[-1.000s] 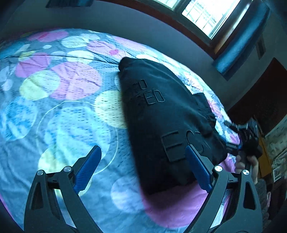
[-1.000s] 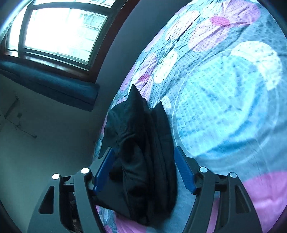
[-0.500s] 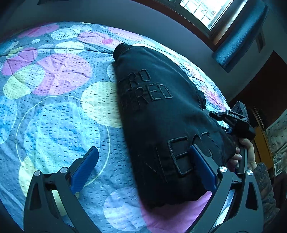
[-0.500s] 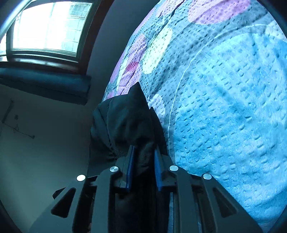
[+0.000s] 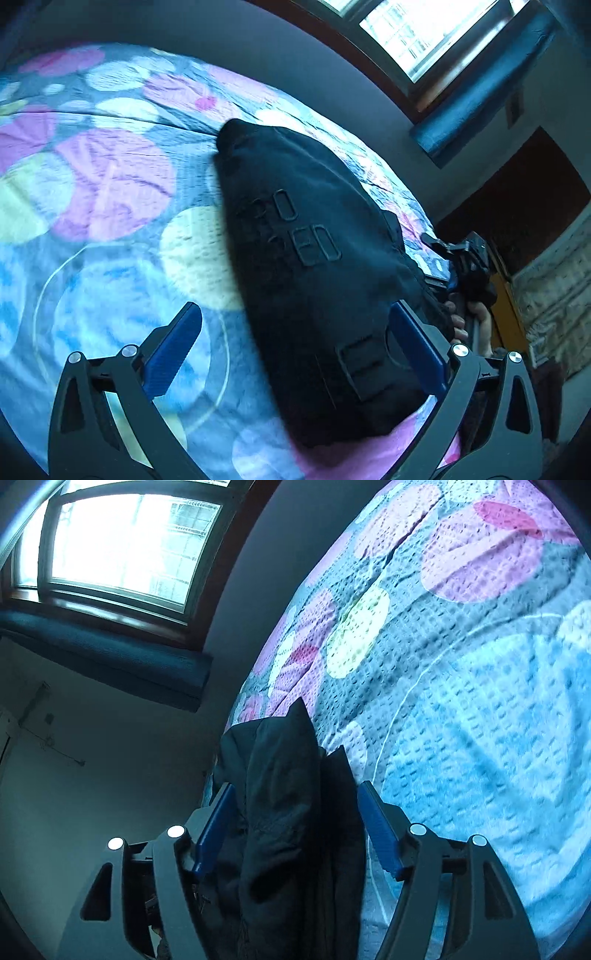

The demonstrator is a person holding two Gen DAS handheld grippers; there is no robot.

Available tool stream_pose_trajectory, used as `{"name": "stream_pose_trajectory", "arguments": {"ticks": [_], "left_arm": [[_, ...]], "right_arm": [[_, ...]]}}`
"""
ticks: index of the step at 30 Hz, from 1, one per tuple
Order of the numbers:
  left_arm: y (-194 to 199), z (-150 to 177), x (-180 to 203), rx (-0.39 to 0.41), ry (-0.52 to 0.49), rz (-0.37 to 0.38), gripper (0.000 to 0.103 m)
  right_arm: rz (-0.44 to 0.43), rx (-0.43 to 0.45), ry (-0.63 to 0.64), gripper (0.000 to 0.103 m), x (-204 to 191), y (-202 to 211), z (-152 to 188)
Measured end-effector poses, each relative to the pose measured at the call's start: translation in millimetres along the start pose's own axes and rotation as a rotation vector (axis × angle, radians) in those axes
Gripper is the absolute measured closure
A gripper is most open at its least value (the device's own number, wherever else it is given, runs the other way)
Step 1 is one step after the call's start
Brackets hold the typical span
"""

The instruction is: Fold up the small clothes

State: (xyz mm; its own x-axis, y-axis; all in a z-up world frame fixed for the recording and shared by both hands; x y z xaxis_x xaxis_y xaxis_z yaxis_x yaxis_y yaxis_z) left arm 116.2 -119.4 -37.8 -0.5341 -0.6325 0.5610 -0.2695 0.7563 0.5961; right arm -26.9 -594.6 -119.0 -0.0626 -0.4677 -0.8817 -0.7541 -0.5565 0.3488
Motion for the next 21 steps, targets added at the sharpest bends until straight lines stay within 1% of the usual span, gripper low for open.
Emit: {"name": "stream_pose_trajectory", "arguments": {"ticks": [2,4,7,10,13,14,15,16,17,18,21], "left_arm": [[-13,-12,-7,-0.028,0.025,-0.003,0.002],[-27,-21,-12,-0.044,0.038,0.007,0.002],[-51,-40,-22,-0.057,0.062,0.022,0.002],[-73,-57,-34,-0.069,0.114,0.042,0.002],[-93,-71,-46,-0.099,0.156,0.073,0.002],[-97,-74,-47,-0.098,0.156,0.071,0.002],[-100,-78,-47,-0.093,0.146,0.059,0.004],[-102,-81,-45,-0.089,0.134,0.042,0.012],[-104,-83,-43,-0.091,0.113,0.030,0.031],[-108,-83,-41,-0.107,0.109,0.044,0.035],[-112,-84,-40,-0.101,0.105,0.012,0.038]], "right_arm": [[0.015,-0.031,0.003,0.035,3,-12,-7],[0.023,-0.042,0.009,0.035,4,-21,-13],[-0.003,-0.074,0.034,0.035,-2,-34,-19],[0.005,-0.110,0.062,0.034,-6,-48,-21],[0.007,-0.134,0.100,0.034,-9,-56,-22],[0.009,-0.138,0.106,0.038,-10,-57,-22],[0.030,-0.139,0.121,0.046,-10,-59,-21],[0.050,-0.144,0.138,0.048,-10,-60,-20],[0.051,-0.141,0.144,0.055,-12,-63,-19],[0.045,-0.142,0.140,0.059,-10,-64,-19],[0.030,-0.132,0.125,0.064,-5,-66,-17]]}}
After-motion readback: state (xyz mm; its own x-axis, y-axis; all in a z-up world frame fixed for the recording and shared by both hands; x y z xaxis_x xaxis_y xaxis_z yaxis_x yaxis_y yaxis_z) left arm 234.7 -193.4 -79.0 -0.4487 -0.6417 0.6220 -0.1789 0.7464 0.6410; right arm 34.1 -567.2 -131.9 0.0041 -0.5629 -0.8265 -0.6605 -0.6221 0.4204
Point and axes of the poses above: each gripper's, at about its wrist camera, not at the fingertips, and y roughly against the way its jaws point, x to its right, z to its underside, the point moved 1 cm from there along -y, roughly the way its jaws point, and after that the axes turned 2 degrees about x, right-handed, at the moved point
